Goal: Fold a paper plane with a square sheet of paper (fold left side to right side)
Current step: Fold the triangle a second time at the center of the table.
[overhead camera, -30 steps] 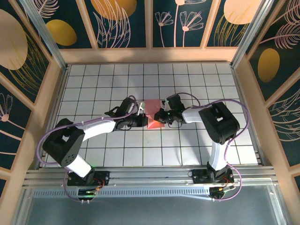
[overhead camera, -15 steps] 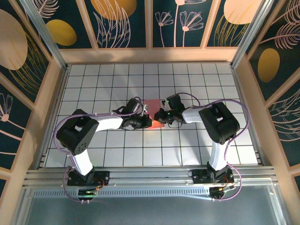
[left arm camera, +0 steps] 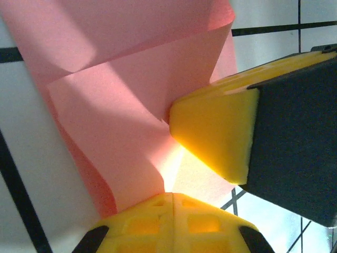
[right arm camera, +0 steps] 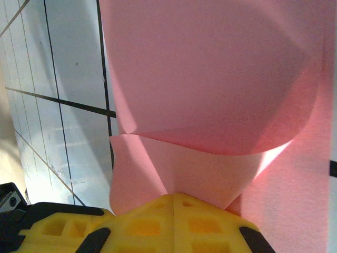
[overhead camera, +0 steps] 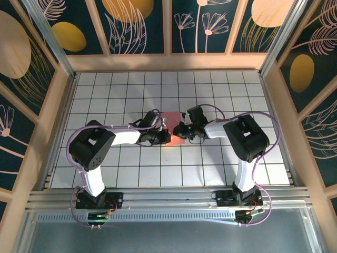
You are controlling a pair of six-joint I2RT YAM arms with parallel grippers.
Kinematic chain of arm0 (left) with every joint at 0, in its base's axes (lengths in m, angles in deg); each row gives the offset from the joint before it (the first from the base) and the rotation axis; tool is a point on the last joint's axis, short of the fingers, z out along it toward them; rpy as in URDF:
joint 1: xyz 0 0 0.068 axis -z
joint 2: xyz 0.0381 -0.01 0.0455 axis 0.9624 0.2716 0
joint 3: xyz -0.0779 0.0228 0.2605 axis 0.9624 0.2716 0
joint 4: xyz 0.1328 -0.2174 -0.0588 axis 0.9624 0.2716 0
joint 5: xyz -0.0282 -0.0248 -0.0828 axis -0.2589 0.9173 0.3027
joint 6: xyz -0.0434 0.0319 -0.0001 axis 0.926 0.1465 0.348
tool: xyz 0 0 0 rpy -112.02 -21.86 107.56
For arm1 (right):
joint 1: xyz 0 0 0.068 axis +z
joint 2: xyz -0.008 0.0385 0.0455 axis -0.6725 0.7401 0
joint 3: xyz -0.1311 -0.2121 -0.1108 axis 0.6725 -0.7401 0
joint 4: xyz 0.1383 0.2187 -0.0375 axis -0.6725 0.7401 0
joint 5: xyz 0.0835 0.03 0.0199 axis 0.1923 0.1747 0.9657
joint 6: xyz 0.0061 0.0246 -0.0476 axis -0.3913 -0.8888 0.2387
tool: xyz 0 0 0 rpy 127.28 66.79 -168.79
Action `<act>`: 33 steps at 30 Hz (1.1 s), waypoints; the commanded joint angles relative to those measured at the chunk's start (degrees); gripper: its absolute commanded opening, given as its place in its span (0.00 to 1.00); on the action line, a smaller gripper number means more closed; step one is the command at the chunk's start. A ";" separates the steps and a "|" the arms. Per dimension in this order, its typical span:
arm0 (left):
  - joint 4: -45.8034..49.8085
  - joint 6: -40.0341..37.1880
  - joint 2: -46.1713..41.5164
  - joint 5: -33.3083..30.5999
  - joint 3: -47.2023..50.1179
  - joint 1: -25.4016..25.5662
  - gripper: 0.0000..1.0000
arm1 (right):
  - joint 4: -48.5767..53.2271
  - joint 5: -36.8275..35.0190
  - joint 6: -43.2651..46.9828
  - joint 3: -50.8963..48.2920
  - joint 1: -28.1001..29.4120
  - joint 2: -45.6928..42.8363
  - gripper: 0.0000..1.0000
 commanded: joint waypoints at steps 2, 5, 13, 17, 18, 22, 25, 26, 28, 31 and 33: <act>1.68 -1.53 0.53 -1.44 -0.29 0.05 0.01 | 4.22 -1.41 1.10 -1.07 1.21 0.87 0.00; 2.05 -1.73 0.68 -1.74 -0.26 0.05 0.00 | 4.34 -1.41 1.10 -1.06 1.20 0.98 0.00; 1.07 -1.35 0.92 -0.91 0.65 0.05 0.01 | 4.87 -1.66 1.45 -0.74 1.21 0.94 0.00; 0.15 -1.16 0.89 0.20 1.15 0.06 0.01 | 4.87 -1.67 1.46 -0.62 1.21 1.08 0.00; -0.21 -1.06 0.94 0.71 1.27 0.06 0.01 | 4.82 -1.67 1.50 -0.65 1.21 1.02 0.00; -0.12 -1.16 0.93 0.74 1.64 0.01 0.02 | 4.95 -1.58 1.45 -0.62 1.21 1.20 0.00; 0.54 -1.54 0.99 -0.11 1.78 0.06 0.02 | 4.96 -1.58 1.46 -0.55 1.21 1.23 0.00; 0.64 -1.51 1.07 -0.33 1.81 0.06 0.02 | 5.04 -1.58 1.46 -0.54 1.21 1.20 0.00; 0.72 -1.59 1.07 -0.27 2.01 0.03 0.02 | 5.10 -1.59 1.52 -0.54 1.21 1.17 0.00; 0.47 -1.47 1.16 0.23 2.19 0.06 0.01 | 5.13 -1.58 1.63 -0.45 1.21 1.22 0.00; 0.30 -1.56 1.19 0.44 2.36 0.06 0.02 | 5.06 -1.34 1.54 -0.28 1.21 1.11 0.00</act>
